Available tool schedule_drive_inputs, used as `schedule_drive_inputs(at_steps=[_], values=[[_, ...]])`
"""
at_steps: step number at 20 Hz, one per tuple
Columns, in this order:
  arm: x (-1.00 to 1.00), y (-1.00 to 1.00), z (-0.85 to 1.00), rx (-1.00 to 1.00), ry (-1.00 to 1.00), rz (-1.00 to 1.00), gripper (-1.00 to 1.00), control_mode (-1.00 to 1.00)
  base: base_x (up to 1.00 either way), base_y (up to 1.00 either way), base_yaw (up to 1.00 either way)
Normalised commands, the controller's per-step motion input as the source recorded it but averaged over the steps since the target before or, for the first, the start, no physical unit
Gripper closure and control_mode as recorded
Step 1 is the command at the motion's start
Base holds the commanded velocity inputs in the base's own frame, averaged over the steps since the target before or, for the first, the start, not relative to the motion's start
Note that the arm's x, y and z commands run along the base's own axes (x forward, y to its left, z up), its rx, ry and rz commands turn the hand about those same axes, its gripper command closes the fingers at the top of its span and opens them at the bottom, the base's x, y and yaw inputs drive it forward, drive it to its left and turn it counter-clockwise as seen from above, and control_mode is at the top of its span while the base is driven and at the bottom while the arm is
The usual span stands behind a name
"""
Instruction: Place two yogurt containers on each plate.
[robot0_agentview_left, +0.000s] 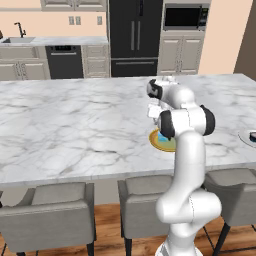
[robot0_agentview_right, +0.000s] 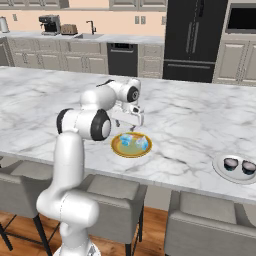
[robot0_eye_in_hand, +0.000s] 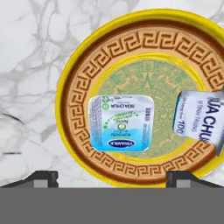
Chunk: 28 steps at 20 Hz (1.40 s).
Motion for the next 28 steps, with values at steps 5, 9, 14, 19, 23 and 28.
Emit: schedule_drive_inputs(at_steps=[5,9,14,19,23,28], values=[[-0.98,-0.06,0.6,0.0,-0.07,0.09,-1.0,-1.0,0.0,0.0,0.0],[-1.0,0.0,0.26,0.0,-0.19,0.12,-1.0,-1.0,0.0,0.0,0.0],[-1.0,0.0,0.14,0.0,-0.37,0.13,-1.0,-1.0,0.0,0.0,0.0],[-1.0,0.0,0.02,0.01,-0.3,0.17,-1.0,-1.0,0.0,0.0,0.0],[-0.99,0.0,0.0,0.0,-0.2,0.12,-1.0,-1.0,0.0,0.0,0.0],[-0.57,0.0,0.02,0.0,-0.21,0.01,-1.0,-1.0,0.0,0.0,0.0]])
